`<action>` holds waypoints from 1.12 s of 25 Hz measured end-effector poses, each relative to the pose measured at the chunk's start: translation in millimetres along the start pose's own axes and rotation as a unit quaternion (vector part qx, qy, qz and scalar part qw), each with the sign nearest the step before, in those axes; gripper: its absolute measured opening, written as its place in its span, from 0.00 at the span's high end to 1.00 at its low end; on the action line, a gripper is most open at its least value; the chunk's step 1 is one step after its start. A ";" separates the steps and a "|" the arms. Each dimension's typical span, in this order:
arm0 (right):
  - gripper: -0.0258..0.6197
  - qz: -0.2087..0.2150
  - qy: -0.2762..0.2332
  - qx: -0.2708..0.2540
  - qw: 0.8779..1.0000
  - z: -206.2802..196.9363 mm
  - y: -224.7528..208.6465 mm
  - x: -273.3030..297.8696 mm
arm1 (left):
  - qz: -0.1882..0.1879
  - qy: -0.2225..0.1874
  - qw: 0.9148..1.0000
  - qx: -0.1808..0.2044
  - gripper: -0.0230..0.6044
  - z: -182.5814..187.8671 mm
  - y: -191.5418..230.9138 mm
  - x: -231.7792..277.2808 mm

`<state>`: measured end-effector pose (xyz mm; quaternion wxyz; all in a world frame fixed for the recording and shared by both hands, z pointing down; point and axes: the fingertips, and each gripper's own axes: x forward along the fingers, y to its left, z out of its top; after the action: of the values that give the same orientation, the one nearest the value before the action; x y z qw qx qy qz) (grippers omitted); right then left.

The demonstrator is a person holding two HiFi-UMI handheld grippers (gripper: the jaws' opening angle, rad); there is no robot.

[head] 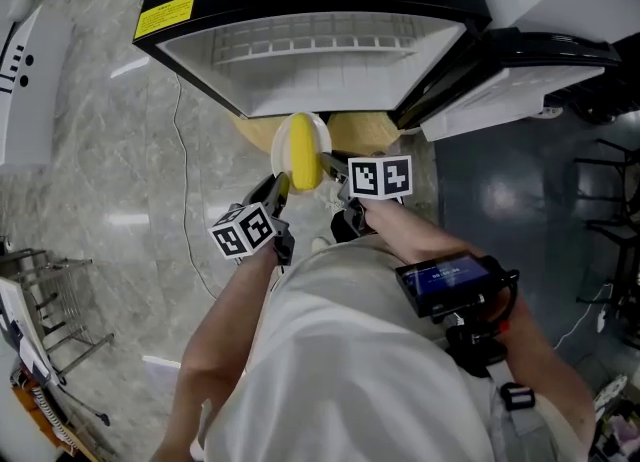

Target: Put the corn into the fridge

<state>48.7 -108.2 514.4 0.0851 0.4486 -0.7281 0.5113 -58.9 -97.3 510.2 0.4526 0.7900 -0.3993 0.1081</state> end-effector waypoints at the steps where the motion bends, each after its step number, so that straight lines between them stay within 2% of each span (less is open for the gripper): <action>1: 0.87 0.000 0.002 -0.001 1.000 1.1 -1.7 0.8 | 0.001 0.000 1.000 -0.001 0.86 0.3 -0.1 1.9; 28: 0.87 0.022 0.046 -0.026 0.998 21.4 -30.4 55.4 | 0.040 -0.012 0.998 -0.039 0.86 9.2 36.6 42.7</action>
<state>46.0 -159.4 557.1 0.1188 0.4064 -0.7463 0.5137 -59.3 -137.3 550.8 0.4738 0.7564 -0.4394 0.1012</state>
